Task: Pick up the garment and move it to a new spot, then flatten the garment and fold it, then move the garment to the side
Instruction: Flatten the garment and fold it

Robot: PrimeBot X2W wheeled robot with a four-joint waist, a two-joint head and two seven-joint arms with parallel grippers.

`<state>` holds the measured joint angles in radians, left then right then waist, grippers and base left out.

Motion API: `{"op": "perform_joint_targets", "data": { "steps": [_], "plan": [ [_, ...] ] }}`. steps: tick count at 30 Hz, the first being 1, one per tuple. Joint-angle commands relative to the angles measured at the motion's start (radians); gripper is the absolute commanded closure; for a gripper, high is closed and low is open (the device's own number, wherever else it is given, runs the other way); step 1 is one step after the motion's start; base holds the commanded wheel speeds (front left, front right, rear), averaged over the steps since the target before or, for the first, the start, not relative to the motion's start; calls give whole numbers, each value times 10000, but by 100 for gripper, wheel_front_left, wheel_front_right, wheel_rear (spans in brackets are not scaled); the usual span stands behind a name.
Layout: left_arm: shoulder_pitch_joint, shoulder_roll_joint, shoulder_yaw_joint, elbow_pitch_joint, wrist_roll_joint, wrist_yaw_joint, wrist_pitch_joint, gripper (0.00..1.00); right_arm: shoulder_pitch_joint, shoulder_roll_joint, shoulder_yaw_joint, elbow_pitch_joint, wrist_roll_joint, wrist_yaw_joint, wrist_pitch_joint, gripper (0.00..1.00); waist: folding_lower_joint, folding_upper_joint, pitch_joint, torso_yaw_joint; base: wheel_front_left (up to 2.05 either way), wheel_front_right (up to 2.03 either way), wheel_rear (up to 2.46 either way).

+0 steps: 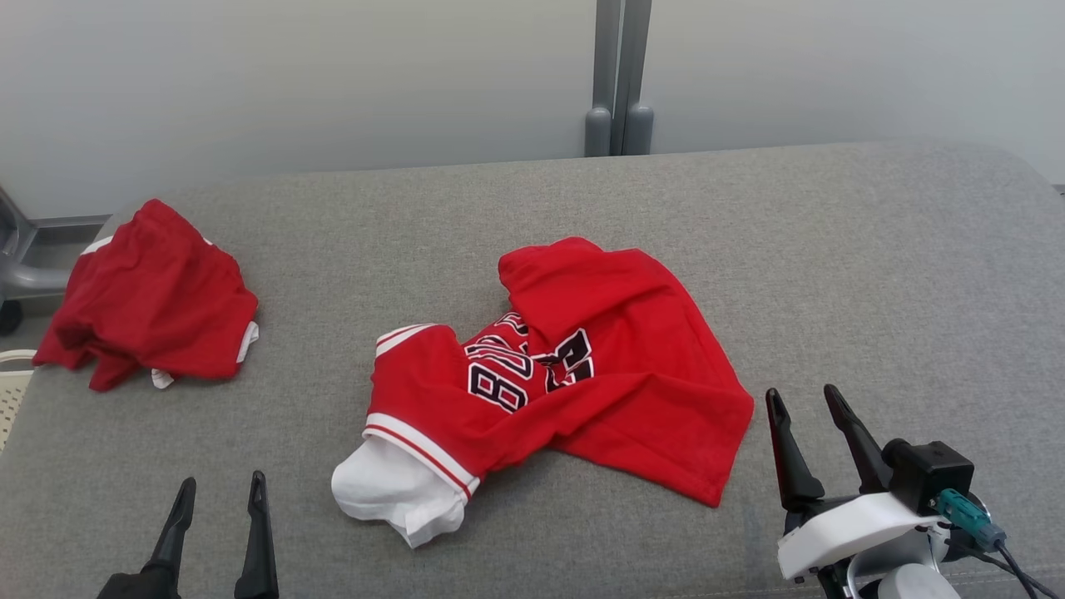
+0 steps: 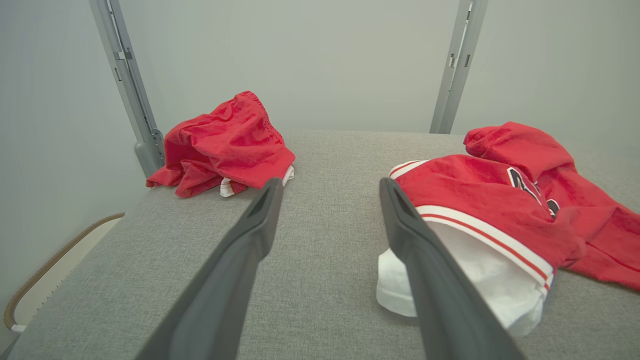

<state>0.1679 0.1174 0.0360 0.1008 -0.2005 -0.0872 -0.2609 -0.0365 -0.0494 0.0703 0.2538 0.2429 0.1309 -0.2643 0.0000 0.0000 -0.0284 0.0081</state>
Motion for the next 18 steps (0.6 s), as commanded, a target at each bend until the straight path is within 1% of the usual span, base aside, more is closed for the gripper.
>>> {"op": "perform_joint_targets", "data": {
  "steps": [1, 18],
  "plan": [
    [-33, -2, 51, -20, 57, -39, -27, 0, -58, -23, 2, 10, -11, -3, -30, 0, 0, 0, -3, -6, 0, 0, 0],
    [-94, -158, 157, 24, 294, -157, -27, 0, -93, -20, 87, 68, -30, -3, -30, 0, 0, 0, -3, -5, 0, 0, 0]
  ]
}}
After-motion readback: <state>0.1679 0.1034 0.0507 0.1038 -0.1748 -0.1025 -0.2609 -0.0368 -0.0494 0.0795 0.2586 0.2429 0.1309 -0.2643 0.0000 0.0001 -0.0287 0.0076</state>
